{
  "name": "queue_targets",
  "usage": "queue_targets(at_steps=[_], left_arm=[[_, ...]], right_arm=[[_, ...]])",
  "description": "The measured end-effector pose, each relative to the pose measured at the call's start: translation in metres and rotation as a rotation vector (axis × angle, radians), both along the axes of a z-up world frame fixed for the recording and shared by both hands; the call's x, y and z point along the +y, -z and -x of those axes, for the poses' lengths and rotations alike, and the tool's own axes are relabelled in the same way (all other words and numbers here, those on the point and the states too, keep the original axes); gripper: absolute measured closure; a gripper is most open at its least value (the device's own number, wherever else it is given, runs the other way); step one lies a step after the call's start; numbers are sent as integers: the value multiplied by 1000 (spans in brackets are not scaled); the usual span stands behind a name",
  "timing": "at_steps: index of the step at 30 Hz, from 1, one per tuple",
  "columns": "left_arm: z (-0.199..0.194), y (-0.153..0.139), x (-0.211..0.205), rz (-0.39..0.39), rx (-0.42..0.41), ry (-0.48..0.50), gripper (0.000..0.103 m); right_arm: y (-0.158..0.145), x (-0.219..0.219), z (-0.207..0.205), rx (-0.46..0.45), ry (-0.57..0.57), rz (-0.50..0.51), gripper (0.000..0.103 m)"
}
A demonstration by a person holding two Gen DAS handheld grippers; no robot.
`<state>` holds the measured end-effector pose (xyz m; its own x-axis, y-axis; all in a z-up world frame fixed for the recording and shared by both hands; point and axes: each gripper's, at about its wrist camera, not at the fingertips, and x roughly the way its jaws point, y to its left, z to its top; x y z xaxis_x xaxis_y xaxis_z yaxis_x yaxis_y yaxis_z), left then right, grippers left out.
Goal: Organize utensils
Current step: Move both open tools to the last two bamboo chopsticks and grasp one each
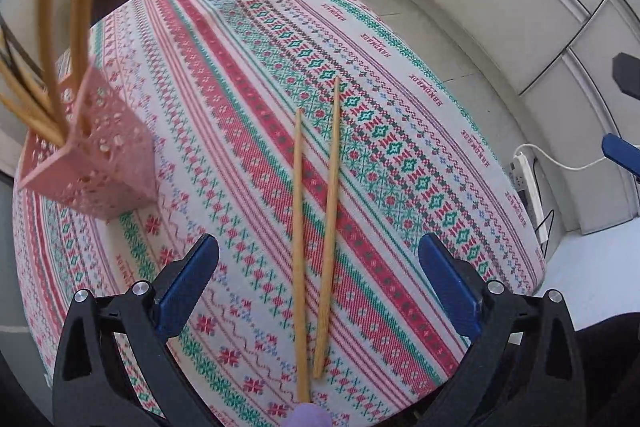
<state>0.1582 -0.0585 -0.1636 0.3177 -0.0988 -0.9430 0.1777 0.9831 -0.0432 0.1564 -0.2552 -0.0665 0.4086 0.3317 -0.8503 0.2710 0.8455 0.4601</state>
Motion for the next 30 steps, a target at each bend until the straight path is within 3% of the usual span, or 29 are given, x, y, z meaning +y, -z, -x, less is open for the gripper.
queue_targets(at_steps=[9, 14, 19, 27, 30], left_arm=[[-52, -5, -2, 4, -6, -31, 7], [-76, 6, 1, -48, 8, -43, 10], [-86, 21, 4, -74, 33, -44, 36], [-93, 42, 7, -87, 74, -45, 62], [-92, 42, 5, -83, 54, -27, 74]], right_arm=[[10, -9, -3, 39, 29, -34, 7], [16, -8, -5, 62, 23, -66, 7], [19, -6, -8, 71, 19, -73, 7], [25, -3, -9, 90, 9, -81, 7], [27, -3, -9, 95, 15, -82, 7]])
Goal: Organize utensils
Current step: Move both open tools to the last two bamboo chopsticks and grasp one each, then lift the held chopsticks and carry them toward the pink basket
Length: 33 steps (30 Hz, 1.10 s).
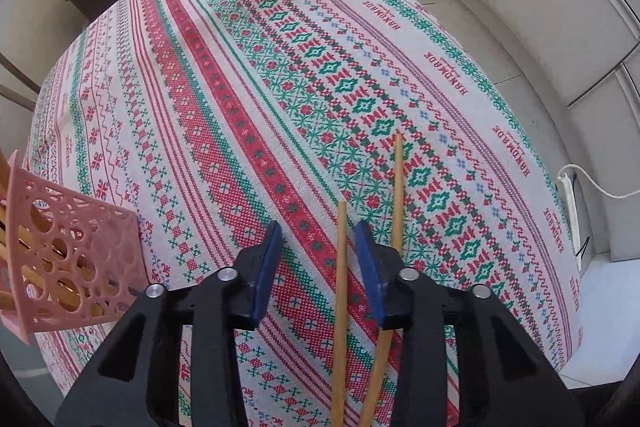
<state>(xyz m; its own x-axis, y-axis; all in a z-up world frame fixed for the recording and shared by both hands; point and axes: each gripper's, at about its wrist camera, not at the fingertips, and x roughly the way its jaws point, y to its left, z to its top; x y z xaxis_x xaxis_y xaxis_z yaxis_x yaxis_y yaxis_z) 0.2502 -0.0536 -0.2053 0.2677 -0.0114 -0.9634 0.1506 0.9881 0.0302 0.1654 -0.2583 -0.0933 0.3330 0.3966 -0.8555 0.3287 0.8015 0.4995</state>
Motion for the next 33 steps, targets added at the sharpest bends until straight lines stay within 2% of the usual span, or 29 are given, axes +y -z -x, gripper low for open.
queue_targets(at_steps=[3, 10, 24, 29, 33], left_arm=[[3, 0, -6, -12, -12, 23, 85], [14, 1, -13, -27, -44, 63, 97], [68, -12, -3, -115, -107, 102, 99], [99, -40, 9, -132, -155, 126, 99], [122, -70, 30, -101, -196, 91, 99]], right_arm=[[2, 1, -1, 9, -2, 2, 7], [8, 1, -2, 34, 5, 2, 7], [14, 18, -9, 54, -25, -2, 7], [28, 37, -33, 99, -55, 82, 7], [42, 65, -53, 135, -113, 142, 7]])
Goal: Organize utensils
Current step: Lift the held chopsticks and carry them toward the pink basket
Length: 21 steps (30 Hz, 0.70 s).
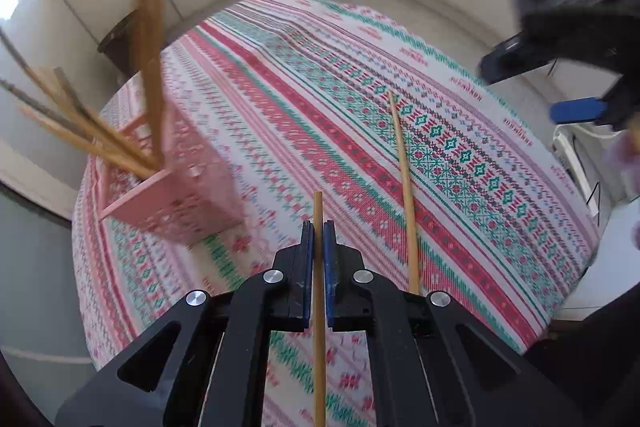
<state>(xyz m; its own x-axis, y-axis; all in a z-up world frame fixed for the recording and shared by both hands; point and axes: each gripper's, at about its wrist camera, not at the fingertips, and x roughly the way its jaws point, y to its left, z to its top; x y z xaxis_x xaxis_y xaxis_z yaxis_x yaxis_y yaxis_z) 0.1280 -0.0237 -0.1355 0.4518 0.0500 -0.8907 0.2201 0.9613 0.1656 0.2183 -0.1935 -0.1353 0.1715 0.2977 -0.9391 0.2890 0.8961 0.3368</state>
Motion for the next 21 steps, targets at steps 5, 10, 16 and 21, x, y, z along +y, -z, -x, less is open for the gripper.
queue_targets(at_steps=[5, 10, 16, 21], left_arm=[[31, -36, 32, 53, -57, -58, 99], [48, -65, 67, 64, -153, -137, 99], [55, -95, 105, 108, -247, -218, 99], [61, -108, 117, 123, -294, -254, 99]], right_arm=[[4, 42, -19, -30, -94, 135, 8], [16, 71, -36, -27, -149, 175, 27], [31, 91, -47, -21, -168, 215, 42], [49, 106, -53, 26, -205, 209, 63]])
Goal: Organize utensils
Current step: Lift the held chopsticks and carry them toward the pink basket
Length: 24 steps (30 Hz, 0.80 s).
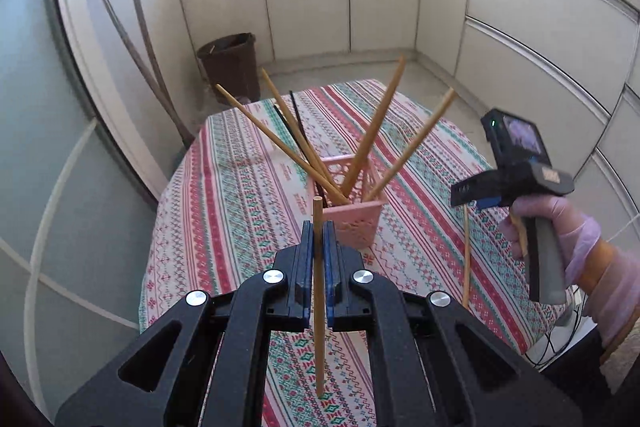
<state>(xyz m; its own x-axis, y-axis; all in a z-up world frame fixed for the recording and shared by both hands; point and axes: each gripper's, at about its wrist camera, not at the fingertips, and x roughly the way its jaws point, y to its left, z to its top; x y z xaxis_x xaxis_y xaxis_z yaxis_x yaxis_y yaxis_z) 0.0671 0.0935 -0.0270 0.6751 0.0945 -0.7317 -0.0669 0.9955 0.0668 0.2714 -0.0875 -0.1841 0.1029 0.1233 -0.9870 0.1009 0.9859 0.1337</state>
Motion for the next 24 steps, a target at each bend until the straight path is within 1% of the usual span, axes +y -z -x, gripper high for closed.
queue_targets(at_steps=[1, 2, 3, 4, 8, 11, 13, 16, 18, 21, 24], left_arm=[[1, -2, 3, 5, -4, -5, 99], [2, -4, 4, 10, -9, -9, 99], [3, -5, 6, 12, -13, -13, 99], [3, -6, 8, 16, -18, -19, 99], [2, -6, 16, 31, -23, -38, 99], [2, -6, 20, 47, -27, -49, 99], [4, -9, 21, 52, -41, -55, 99], [6, -14, 23, 66, -64, -60, 99], [7, -18, 25, 75, -77, -61, 99], [12, -24, 27, 85, -105, -65, 99], [16, -30, 30, 94, -128, -73, 99]], right_arm=[[-1, 3, 0, -24, -7, 18, 65], [0, 6, -1, -22, -18, 19, 78], [1, 6, -1, -29, -15, 11, 79], [3, 5, -2, -17, -14, -29, 97], [6, -7, -3, -9, 23, -106, 97], [-4, -11, 2, -52, 8, -113, 97], [-22, -12, 10, -96, -10, -153, 97], [-54, -14, 30, -179, -55, -182, 97], [-73, -17, 41, -218, -72, -203, 97], [-102, -21, 58, -296, -91, -217, 97], [-132, -30, 71, -367, -95, -264, 98]])
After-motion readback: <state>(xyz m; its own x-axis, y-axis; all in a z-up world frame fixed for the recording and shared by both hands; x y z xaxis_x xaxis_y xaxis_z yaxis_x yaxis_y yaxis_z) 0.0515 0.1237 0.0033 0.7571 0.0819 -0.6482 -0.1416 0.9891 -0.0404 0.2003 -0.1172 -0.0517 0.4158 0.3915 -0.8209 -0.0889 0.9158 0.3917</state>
